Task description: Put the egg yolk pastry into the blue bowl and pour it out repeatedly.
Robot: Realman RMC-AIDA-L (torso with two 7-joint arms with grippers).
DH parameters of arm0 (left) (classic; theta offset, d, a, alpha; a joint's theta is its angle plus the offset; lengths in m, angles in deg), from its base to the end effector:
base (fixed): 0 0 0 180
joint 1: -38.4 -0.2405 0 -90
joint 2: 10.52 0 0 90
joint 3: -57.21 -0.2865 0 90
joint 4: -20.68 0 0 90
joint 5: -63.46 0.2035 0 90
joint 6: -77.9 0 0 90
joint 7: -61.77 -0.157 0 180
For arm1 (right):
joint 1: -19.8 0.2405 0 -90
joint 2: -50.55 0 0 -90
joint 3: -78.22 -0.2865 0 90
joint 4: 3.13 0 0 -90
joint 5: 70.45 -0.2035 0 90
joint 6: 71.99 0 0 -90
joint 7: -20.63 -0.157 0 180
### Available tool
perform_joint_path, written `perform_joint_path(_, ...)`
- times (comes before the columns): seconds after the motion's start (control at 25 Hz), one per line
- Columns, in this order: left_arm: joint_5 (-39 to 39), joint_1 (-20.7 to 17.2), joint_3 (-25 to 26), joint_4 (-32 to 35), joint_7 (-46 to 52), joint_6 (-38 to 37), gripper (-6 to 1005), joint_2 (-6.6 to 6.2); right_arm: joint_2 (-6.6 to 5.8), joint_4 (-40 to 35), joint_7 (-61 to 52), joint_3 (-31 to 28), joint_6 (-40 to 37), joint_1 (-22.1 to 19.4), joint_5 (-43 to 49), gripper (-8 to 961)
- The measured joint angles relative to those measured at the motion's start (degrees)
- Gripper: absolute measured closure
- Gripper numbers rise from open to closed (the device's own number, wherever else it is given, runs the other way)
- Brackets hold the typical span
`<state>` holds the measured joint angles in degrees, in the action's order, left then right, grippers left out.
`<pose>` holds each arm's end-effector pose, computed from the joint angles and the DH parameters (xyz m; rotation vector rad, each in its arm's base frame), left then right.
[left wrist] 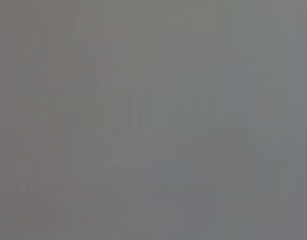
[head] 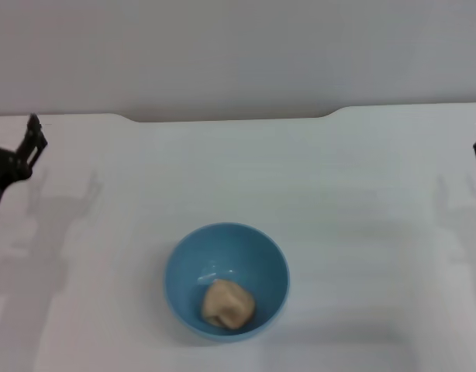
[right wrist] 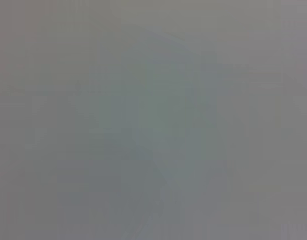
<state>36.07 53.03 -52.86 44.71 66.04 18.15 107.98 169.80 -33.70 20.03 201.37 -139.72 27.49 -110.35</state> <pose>-0.3540 0.3330 -0.0123 -1.5363 -0.5357 -0.6684 0.3389 0.2913 -0.0240 -1.4574 0.5452 0.7897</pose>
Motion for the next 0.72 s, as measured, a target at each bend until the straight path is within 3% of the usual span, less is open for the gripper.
perform_joint_path(0.08,0.04,0.0,-1.58,-1.56,0.01,-0.1,134,-0.08,0.07,3.17,-3.56,0.28,0.81,1.11,-0.02,498)
perform_joint_path(0.48,-0.26,-1.18,-7.14,-4.51,-0.03,0.09,134,0.16,0.11,5.25,-5.59,1.14,4.84,3.91,-0.04,497)
perform_joint_path(0.72,-0.24,-2.17,-9.06,-4.69,-0.05,0.09,134,0.24,0.08,7.7,-5.25,3.65,8.48,8.13,0.28,497)
